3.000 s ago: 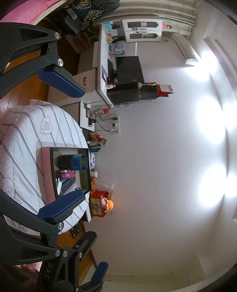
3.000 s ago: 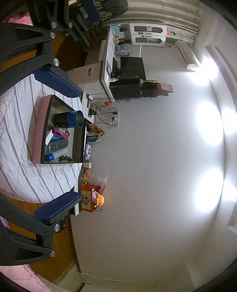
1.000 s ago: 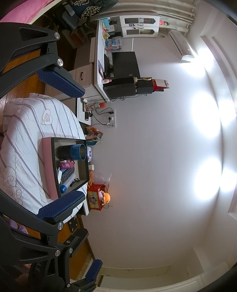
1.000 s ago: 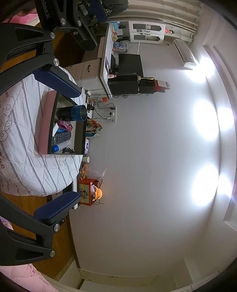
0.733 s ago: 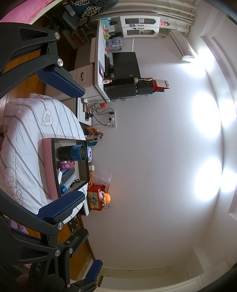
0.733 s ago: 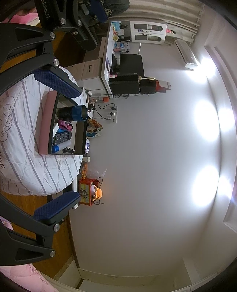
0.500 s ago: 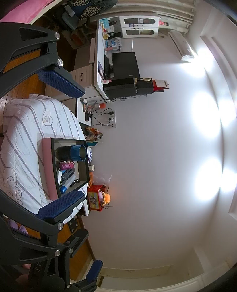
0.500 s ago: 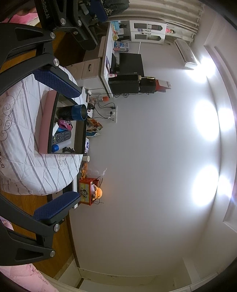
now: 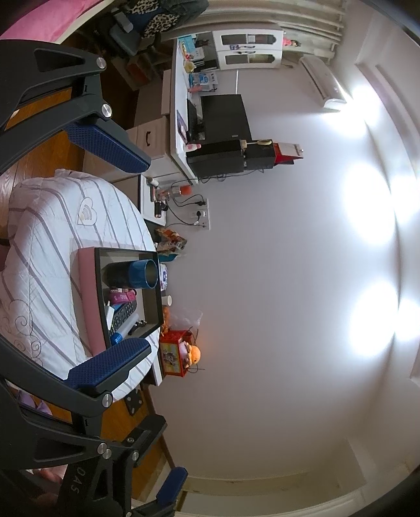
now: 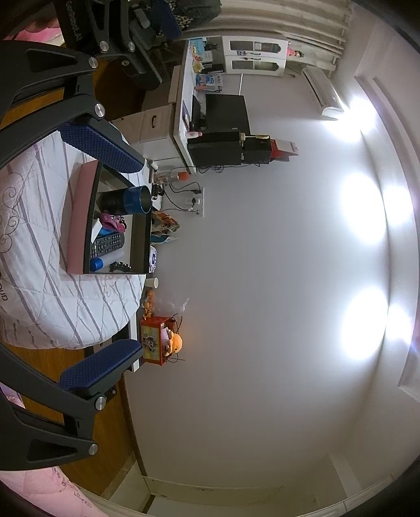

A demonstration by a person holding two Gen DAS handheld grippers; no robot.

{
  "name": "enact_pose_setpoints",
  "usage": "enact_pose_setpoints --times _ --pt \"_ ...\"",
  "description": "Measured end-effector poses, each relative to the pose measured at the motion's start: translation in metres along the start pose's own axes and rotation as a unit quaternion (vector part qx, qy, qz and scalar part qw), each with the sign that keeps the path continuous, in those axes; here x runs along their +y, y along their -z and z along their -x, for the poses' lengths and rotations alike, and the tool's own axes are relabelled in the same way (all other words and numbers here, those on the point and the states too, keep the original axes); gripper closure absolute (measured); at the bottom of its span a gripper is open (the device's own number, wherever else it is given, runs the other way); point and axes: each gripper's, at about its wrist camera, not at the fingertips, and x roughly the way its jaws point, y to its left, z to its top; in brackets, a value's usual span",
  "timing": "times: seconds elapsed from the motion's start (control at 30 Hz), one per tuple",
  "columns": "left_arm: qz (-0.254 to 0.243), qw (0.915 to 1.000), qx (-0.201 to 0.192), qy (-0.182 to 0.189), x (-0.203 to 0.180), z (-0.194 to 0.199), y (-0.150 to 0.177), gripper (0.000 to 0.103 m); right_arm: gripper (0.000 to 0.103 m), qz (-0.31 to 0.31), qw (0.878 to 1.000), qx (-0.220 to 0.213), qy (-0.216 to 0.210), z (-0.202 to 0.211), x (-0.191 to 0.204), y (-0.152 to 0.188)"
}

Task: Organize rigid objects

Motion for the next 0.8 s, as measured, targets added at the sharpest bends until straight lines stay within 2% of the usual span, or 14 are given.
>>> enact_pose_setpoints --times 0.8 --pt "-0.004 1.0000 0.004 0.000 -0.0027 0.0004 0.0018 0.000 0.000 0.008 1.000 0.011 0.000 -0.0032 0.0047 0.0047"
